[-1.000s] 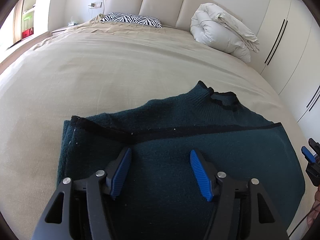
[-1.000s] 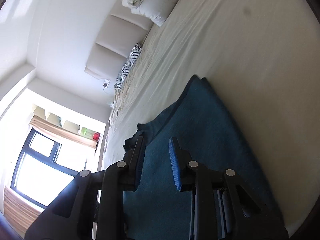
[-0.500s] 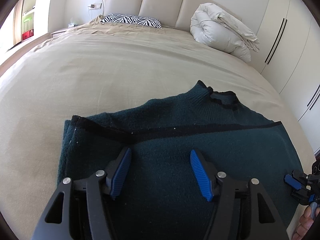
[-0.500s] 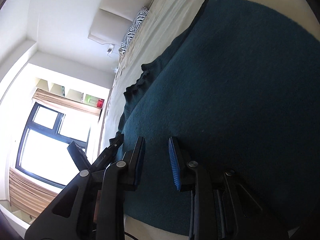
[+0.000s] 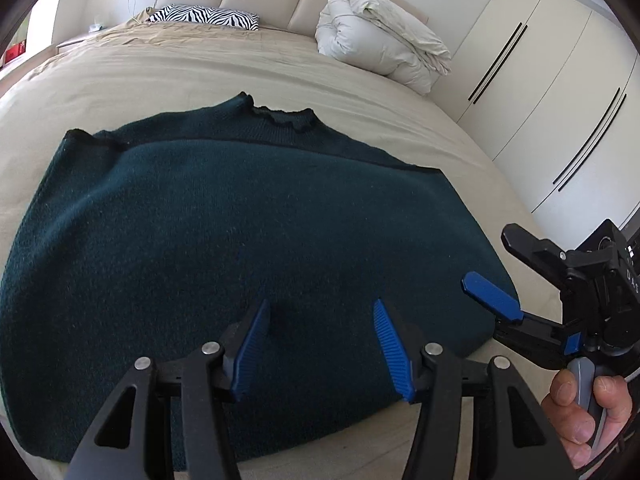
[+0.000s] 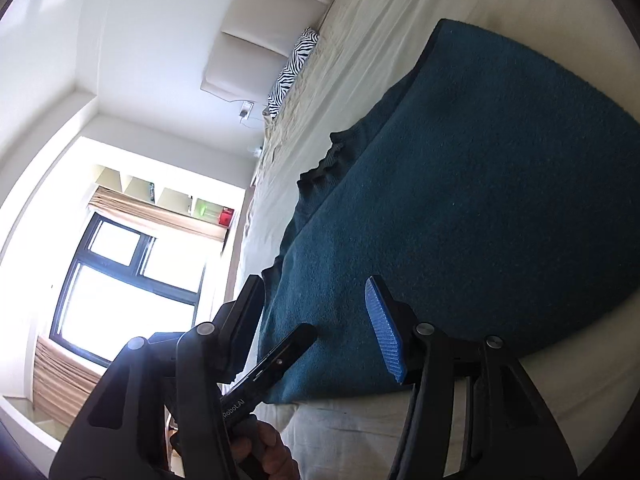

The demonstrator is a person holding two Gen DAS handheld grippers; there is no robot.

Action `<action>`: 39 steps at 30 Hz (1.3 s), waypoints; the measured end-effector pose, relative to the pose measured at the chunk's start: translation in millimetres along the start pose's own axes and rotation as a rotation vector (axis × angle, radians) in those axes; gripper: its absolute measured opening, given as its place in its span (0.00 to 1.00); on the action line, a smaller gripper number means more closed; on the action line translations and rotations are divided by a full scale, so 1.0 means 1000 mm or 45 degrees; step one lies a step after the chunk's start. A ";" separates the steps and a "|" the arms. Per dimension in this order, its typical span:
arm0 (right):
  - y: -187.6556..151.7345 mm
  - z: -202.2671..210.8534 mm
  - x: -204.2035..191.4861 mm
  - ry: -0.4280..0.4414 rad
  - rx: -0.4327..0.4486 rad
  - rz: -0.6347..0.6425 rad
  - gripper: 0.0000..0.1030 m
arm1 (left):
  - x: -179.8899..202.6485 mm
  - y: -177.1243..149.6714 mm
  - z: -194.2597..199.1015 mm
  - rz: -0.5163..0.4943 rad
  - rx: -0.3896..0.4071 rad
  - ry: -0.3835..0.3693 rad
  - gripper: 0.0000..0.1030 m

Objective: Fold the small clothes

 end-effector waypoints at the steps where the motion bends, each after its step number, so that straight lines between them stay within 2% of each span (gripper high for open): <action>1: -0.006 -0.010 0.002 -0.007 -0.036 -0.008 0.51 | -0.004 -0.006 -0.001 -0.012 -0.008 0.021 0.55; 3: -0.019 -0.026 0.015 -0.045 -0.117 -0.038 0.49 | -0.014 -0.012 0.003 -0.010 0.003 0.026 0.46; 4: -0.020 -0.027 0.025 -0.068 -0.112 -0.050 0.46 | -0.020 -0.013 0.008 0.006 0.005 0.018 0.41; 5: -0.018 -0.024 0.033 -0.047 -0.100 -0.064 0.39 | -0.026 -0.014 0.013 0.022 0.008 0.012 0.39; 6: -0.014 -0.017 0.042 -0.033 -0.081 -0.094 0.36 | -0.032 -0.015 0.018 0.034 0.014 0.012 0.39; 9: 0.005 0.016 0.071 -0.018 0.049 -0.216 0.36 | -0.050 -0.019 0.034 0.058 0.030 0.005 0.39; 12: 0.024 0.054 0.096 -0.101 0.184 -0.253 0.37 | -0.069 -0.022 0.055 0.110 0.058 -0.034 0.38; 14: 0.032 0.077 0.109 -0.137 0.238 -0.274 0.38 | -0.085 -0.024 0.074 0.145 0.096 0.036 0.46; 17: 0.034 0.109 0.117 -0.193 0.287 -0.271 0.39 | -0.107 -0.026 0.108 0.223 0.168 0.051 0.50; 18: 0.033 0.118 0.117 -0.213 0.294 -0.263 0.42 | -0.115 -0.026 0.121 0.238 0.198 0.059 0.51; 21: 0.029 0.142 0.109 -0.237 0.310 -0.217 0.45 | -0.138 -0.022 0.152 0.304 0.276 0.090 0.62; 23: 0.027 0.141 0.095 -0.212 0.294 -0.180 0.45 | -0.155 -0.018 0.159 0.383 0.296 0.069 0.65; 25: 0.020 0.168 0.078 -0.168 0.266 -0.128 0.45 | -0.170 -0.013 0.151 0.484 0.264 0.004 0.65; 27: 0.015 0.157 0.051 -0.129 0.207 -0.061 0.45 | -0.174 -0.008 0.141 0.553 0.238 -0.097 0.65; 30: 0.009 0.113 0.008 -0.074 0.106 0.038 0.45 | -0.172 0.001 0.119 0.631 0.175 -0.217 0.66; 32: 0.005 0.087 -0.013 -0.049 0.049 0.070 0.45 | -0.170 0.002 0.103 0.662 0.113 -0.239 0.66; 39: -0.006 0.017 -0.062 0.020 -0.115 0.144 0.45 | -0.176 0.007 0.083 0.775 0.048 -0.336 0.67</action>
Point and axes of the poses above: each gripper's, at about its wrist camera, not at the fingertips, and z roughly against the way its jaws point, x to its right, y to its top, the point moved 7 cm from there along -z, roughly the way its jaws point, and after that the axes turned 6 degrees about -y, right-handed, at the moved point
